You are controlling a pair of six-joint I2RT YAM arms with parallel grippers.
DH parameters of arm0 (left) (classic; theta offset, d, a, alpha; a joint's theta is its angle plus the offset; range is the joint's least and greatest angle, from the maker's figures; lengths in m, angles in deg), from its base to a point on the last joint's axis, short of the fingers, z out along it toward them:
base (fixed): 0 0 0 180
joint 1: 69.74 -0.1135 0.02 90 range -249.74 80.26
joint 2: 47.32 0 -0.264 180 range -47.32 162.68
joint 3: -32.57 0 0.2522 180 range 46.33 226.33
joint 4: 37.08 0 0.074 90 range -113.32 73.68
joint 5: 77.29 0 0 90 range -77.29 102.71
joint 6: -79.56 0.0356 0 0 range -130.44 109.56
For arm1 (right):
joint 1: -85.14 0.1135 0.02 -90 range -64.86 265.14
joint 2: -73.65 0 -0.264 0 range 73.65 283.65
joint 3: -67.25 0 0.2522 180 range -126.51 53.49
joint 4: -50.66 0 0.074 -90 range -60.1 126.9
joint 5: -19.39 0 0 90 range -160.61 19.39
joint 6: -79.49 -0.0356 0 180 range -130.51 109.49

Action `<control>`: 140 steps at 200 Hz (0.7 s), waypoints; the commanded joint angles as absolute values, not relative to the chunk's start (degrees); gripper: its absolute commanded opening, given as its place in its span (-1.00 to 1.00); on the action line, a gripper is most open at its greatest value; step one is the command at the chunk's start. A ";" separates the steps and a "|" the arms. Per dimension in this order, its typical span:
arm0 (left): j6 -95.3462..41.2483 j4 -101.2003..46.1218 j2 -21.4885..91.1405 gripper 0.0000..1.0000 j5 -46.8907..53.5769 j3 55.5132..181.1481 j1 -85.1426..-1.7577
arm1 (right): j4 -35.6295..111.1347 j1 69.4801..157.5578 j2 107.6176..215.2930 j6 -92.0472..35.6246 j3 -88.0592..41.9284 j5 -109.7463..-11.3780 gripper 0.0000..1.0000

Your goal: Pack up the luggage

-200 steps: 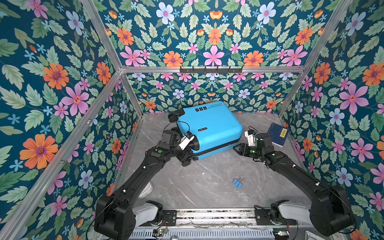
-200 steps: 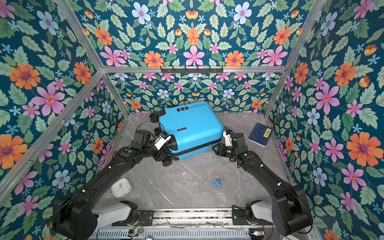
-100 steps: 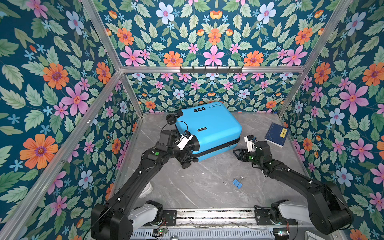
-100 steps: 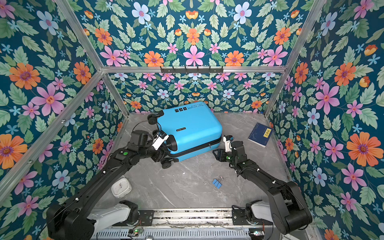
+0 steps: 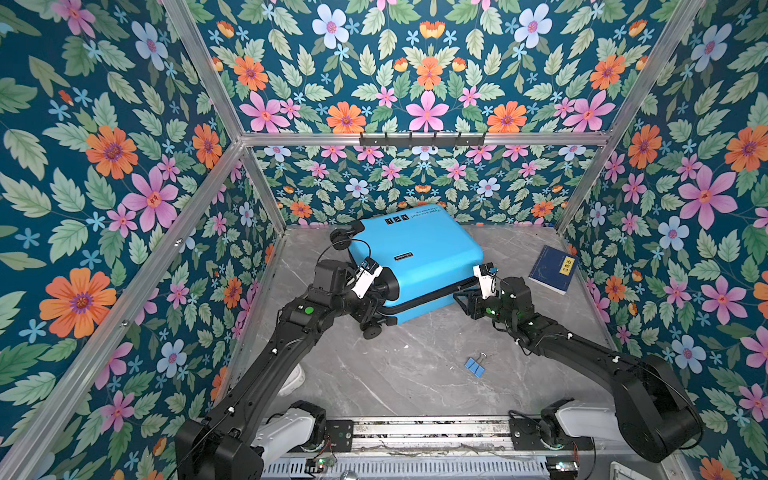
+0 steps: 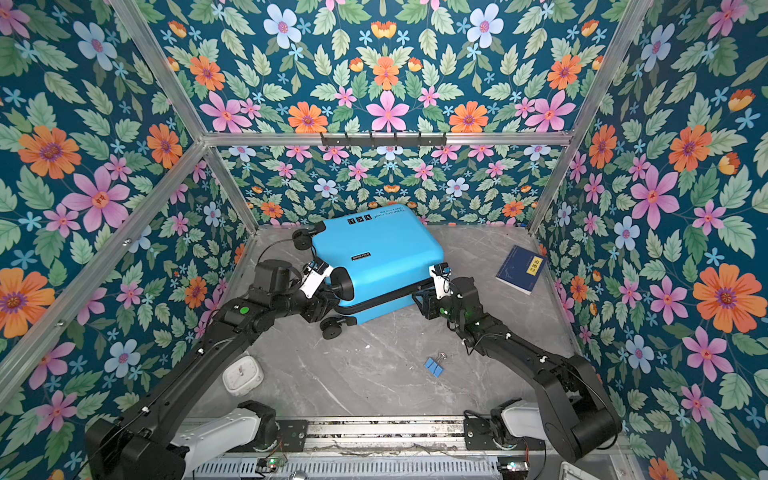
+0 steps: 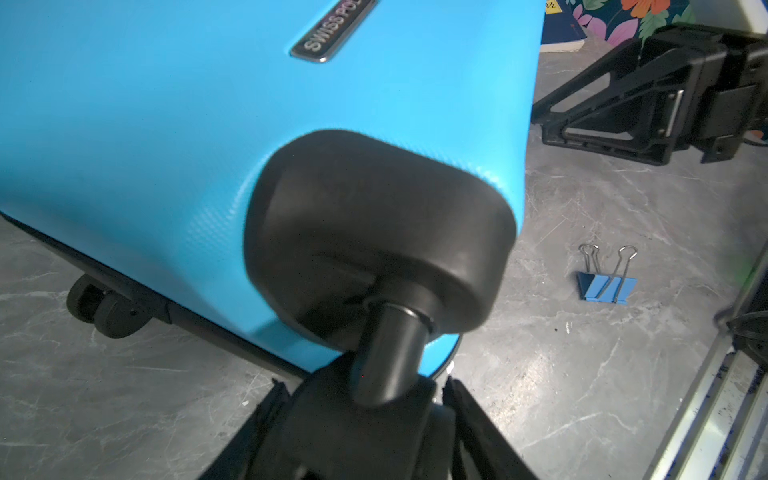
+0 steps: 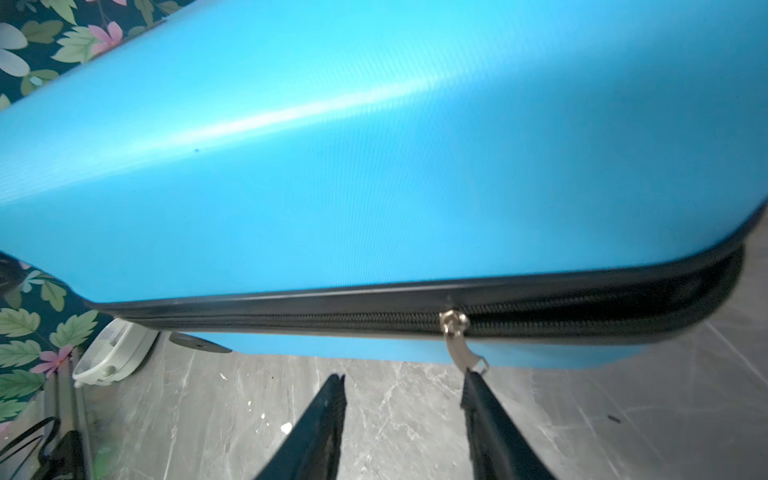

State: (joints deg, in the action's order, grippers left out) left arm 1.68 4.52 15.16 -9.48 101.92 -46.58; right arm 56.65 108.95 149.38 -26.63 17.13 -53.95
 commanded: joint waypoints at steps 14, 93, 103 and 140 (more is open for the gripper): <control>1.60 -3.73 14.16 -1.00 -11.59 103.07 -46.68 | 53.34 109.13 152.10 -24.89 14.50 -58.32 -0.07; 1.95 -2.66 13.86 -1.00 -11.46 103.56 -46.71 | 52.77 110.53 155.85 -23.72 12.75 -58.85 -0.23; 1.97 -2.58 13.77 -1.00 -11.46 103.63 -46.68 | 52.94 110.61 156.41 -23.90 12.54 -58.75 -0.24; 1.95 -2.52 13.94 -1.00 -11.39 103.47 -46.65 | 53.69 111.55 156.51 -24.06 13.28 -59.96 -0.18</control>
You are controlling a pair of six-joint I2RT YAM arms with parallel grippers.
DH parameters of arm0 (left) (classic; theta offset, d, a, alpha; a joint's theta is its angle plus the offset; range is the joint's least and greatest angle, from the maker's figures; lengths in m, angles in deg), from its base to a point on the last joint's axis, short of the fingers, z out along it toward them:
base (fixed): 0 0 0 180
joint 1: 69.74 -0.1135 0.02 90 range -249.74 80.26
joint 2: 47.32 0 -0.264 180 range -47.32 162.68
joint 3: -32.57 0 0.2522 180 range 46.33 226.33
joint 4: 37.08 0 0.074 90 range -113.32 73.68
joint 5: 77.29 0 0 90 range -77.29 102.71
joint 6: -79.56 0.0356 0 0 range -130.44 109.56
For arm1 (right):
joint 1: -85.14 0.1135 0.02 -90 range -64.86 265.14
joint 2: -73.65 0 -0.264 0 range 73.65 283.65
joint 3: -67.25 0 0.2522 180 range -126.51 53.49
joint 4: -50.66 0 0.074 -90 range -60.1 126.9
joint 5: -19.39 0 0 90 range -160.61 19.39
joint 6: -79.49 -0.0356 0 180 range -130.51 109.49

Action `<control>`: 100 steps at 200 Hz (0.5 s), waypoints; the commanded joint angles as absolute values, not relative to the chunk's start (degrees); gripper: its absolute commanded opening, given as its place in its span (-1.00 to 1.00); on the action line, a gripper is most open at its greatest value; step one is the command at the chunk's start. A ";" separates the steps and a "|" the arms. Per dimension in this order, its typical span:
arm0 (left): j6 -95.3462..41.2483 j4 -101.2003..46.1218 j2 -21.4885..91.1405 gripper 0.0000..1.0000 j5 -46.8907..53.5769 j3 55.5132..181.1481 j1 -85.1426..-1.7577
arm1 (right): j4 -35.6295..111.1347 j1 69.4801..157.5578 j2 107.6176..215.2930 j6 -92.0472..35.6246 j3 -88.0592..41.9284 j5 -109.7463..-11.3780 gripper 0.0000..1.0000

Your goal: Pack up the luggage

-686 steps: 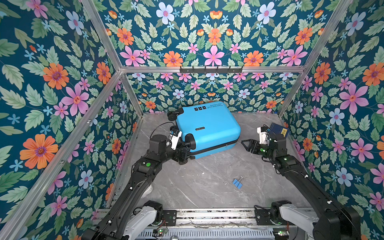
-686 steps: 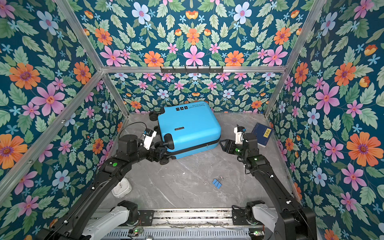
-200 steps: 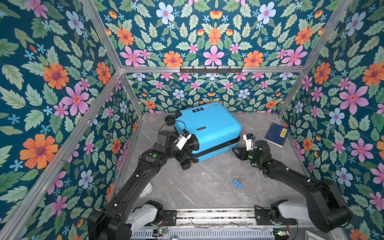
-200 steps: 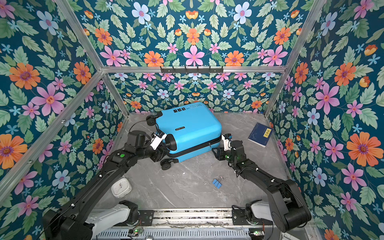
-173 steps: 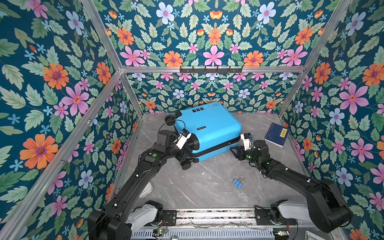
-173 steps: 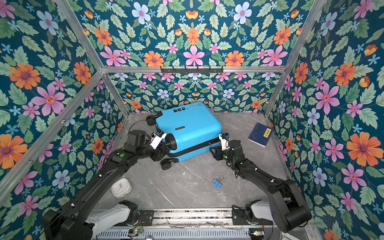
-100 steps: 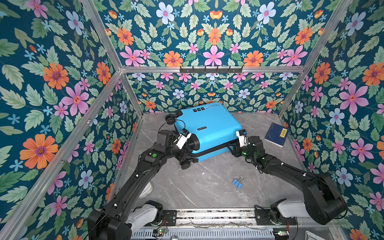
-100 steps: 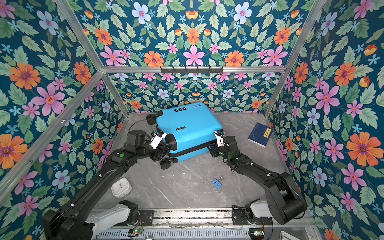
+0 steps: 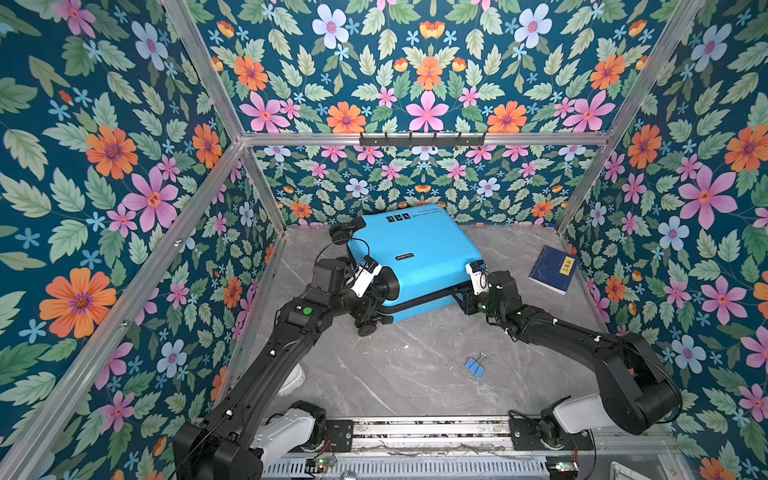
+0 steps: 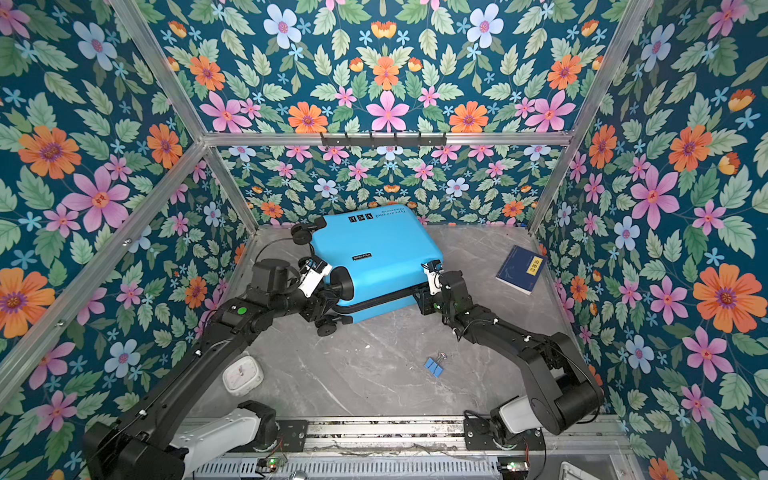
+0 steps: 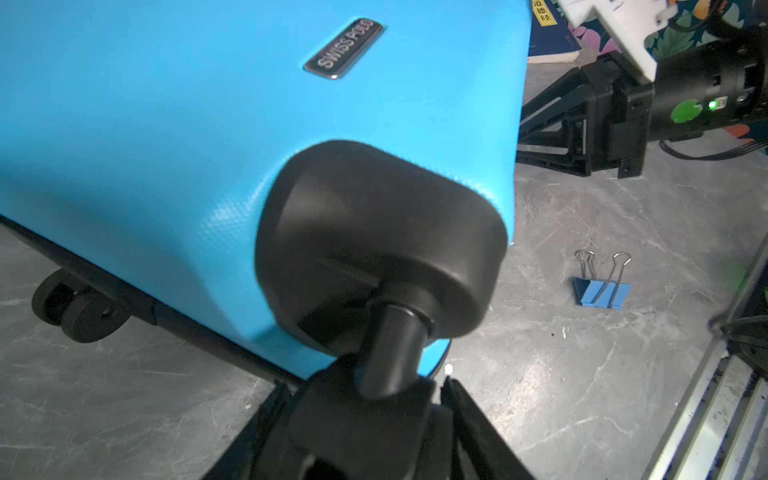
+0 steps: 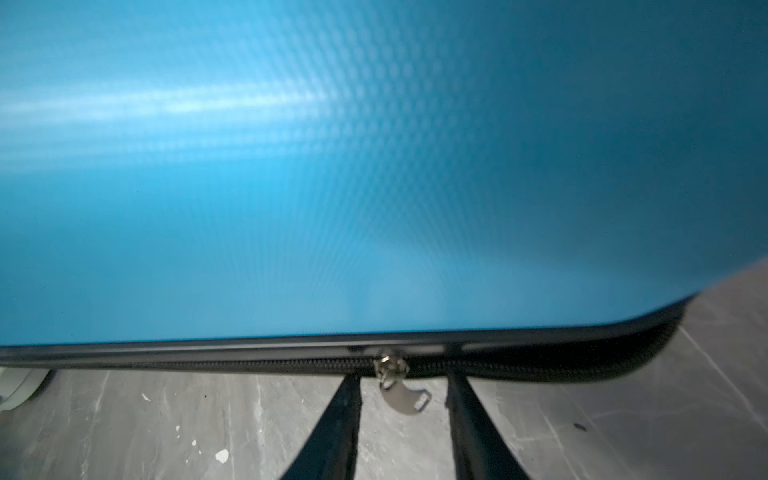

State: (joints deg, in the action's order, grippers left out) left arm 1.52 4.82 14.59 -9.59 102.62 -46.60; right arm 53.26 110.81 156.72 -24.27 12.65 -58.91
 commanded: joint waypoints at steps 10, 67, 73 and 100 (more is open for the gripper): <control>1.96 -2.54 14.02 -1.00 -11.15 103.30 -46.65 | 54.07 111.74 155.91 -24.46 13.98 -60.69 -0.06; 2.10 -2.05 13.69 -1.00 -10.14 103.37 -46.71 | 51.32 111.45 147.39 -29.07 17.47 -69.28 0.40; 2.06 -2.05 13.73 -1.00 -10.14 103.37 -46.71 | 48.49 111.44 146.55 -29.57 16.64 -70.40 0.63; 2.04 -1.96 13.63 -1.00 -10.21 103.46 -46.65 | 46.58 111.47 143.01 -31.42 16.80 -74.83 0.99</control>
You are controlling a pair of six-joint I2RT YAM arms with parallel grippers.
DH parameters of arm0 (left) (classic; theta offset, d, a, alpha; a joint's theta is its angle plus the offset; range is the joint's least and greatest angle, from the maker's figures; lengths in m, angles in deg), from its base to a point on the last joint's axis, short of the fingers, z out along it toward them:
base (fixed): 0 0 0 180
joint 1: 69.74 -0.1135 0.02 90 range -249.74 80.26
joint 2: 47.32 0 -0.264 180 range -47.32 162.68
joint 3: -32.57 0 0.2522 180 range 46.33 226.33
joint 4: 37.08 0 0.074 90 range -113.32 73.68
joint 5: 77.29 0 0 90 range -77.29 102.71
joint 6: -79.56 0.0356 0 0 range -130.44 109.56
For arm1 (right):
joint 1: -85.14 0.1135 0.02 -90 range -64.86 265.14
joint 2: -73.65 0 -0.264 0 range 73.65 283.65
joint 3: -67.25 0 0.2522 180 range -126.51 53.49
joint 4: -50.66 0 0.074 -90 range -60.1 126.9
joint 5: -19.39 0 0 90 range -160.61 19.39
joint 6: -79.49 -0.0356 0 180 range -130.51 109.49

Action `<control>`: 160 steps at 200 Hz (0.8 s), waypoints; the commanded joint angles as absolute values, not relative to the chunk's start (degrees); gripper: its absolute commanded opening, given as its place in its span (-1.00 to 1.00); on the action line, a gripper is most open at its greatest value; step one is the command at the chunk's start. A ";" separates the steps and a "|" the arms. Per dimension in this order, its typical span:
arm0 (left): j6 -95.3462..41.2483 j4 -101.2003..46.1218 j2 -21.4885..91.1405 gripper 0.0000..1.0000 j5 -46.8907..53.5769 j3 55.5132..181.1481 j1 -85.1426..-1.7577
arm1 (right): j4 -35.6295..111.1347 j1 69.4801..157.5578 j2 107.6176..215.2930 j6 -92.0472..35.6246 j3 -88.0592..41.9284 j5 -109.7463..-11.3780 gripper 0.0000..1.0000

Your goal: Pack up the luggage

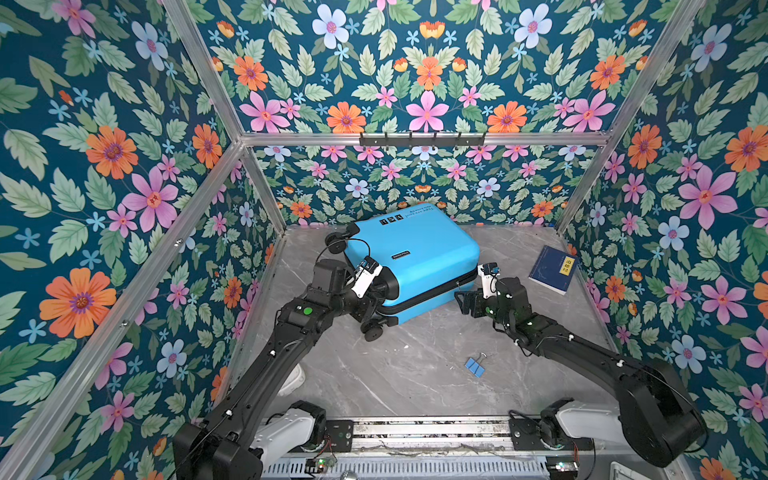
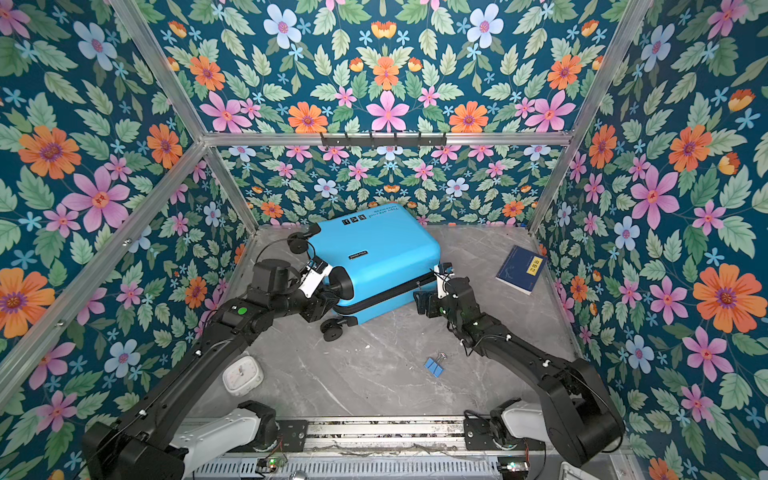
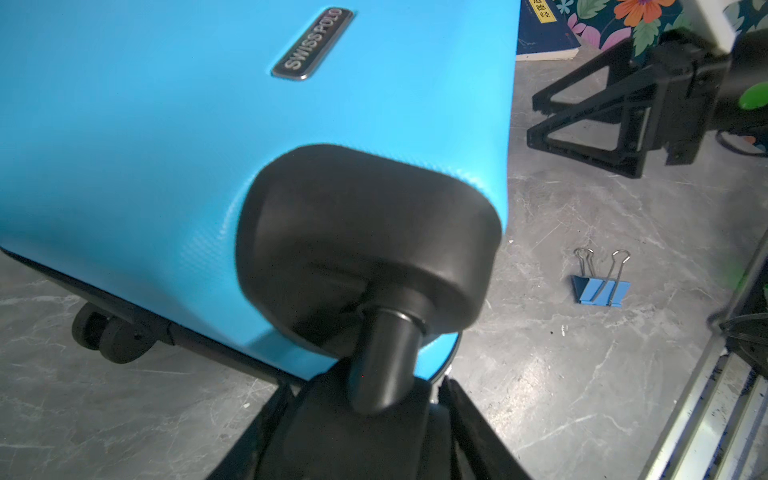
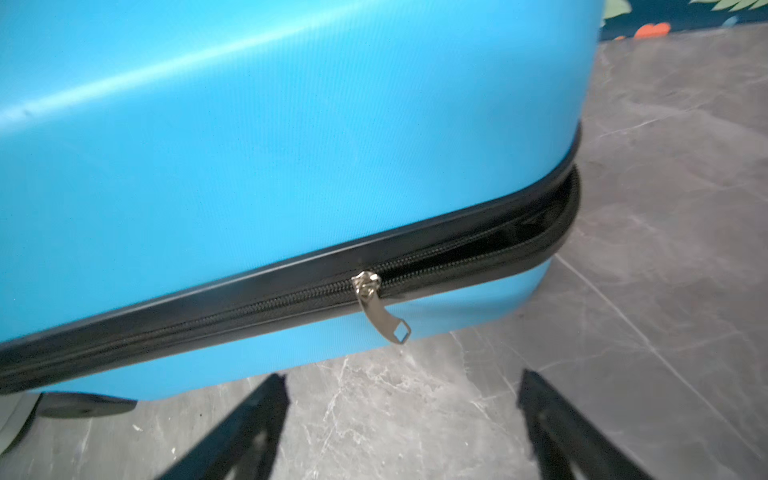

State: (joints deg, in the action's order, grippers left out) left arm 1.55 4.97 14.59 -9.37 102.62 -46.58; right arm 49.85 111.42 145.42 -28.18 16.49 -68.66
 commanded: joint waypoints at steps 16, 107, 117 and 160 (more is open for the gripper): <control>1.95 -1.96 13.50 -1.00 -10.29 103.46 -46.65 | 50.82 111.33 140.45 -31.82 19.54 -75.48 0.98; 1.35 -1.44 12.81 -1.00 -10.38 104.16 -46.71 | 67.26 111.33 143.27 -19.63 25.58 -66.58 0.40; 1.27 -1.39 12.81 -1.00 -10.32 104.16 -46.67 | 68.23 111.38 143.98 -19.49 25.84 -66.82 0.40; 0.29 1.86 11.28 -0.10 -8.49 102.66 -46.62 | 69.24 111.55 144.69 -19.66 27.17 -65.08 0.44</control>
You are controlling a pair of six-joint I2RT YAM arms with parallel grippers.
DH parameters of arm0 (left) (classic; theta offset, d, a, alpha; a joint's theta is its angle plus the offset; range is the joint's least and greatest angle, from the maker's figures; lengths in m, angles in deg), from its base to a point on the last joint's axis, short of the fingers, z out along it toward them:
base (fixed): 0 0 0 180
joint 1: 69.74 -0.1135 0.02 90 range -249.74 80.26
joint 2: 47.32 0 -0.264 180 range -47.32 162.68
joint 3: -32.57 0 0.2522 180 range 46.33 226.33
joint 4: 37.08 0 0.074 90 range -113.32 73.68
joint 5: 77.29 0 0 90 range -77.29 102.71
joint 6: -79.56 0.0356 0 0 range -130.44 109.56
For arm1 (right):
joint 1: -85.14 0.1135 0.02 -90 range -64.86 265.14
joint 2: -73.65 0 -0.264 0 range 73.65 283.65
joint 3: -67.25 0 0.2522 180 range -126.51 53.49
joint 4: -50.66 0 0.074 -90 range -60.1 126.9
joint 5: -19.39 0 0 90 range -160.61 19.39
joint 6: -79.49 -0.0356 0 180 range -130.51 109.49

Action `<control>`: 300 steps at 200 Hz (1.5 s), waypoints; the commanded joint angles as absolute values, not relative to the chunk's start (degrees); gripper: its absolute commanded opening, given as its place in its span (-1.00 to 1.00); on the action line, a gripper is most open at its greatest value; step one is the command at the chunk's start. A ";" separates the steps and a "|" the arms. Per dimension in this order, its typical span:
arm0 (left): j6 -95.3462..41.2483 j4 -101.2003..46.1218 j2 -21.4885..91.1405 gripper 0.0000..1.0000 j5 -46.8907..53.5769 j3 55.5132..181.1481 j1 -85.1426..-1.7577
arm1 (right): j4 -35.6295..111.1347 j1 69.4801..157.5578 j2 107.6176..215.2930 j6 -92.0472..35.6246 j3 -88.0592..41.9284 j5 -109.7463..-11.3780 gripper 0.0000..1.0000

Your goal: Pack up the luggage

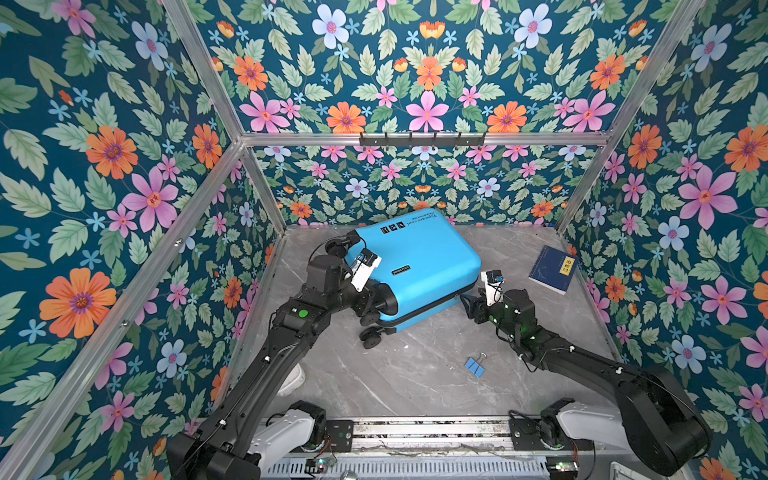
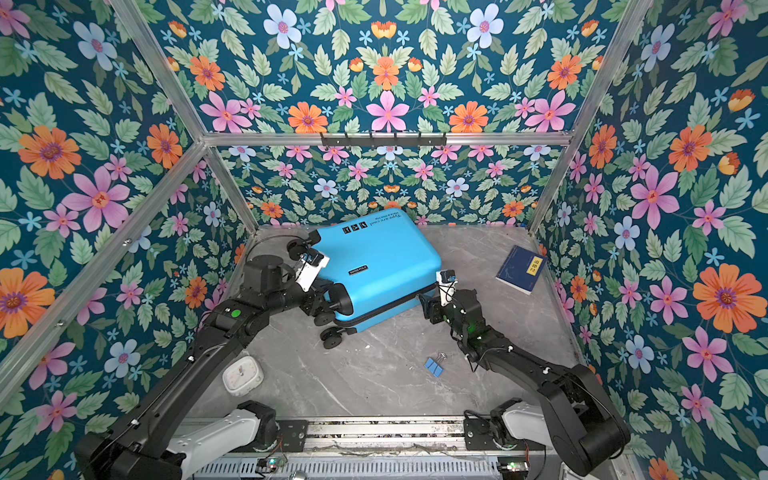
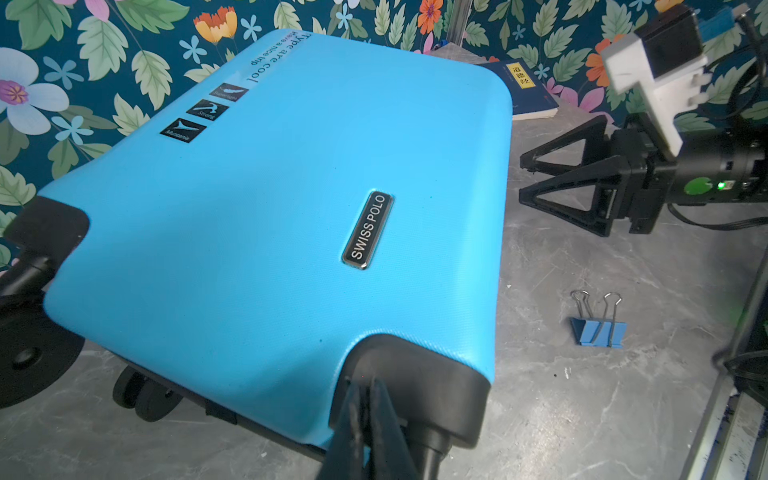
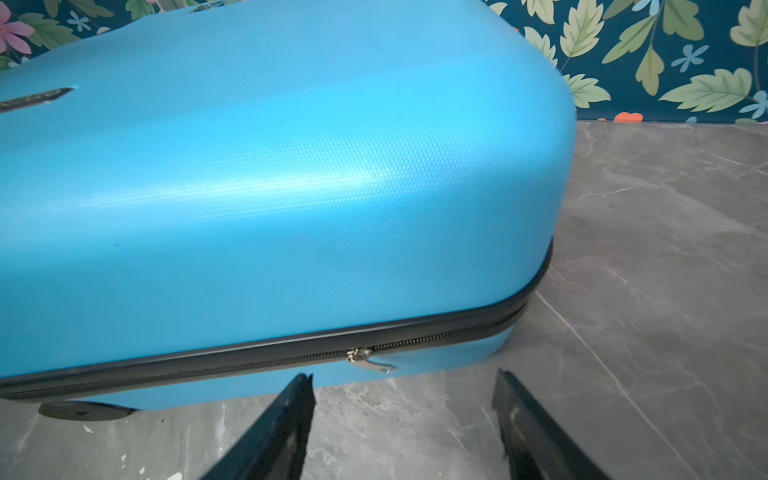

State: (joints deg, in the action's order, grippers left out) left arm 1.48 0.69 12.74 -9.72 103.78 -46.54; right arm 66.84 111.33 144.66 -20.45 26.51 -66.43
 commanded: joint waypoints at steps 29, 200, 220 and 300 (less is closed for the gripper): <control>0.66 3.20 5.12 0.47 -6.85 97.60 -45.01 | 68.43 111.64 142.74 -19.20 28.76 -64.46 0.47; 8.28 6.48 18.53 0.20 3.60 98.63 -39.34 | 67.19 111.68 143.10 -18.51 30.01 -61.73 0.48; 8.39 6.48 18.71 -0.15 3.43 98.34 -39.26 | 67.22 111.74 142.82 -18.12 30.15 -62.34 0.47; 7.77 3.92 14.97 -1.00 3.63 100.21 -39.07 | 71.67 111.71 145.81 -17.48 32.06 -65.51 0.33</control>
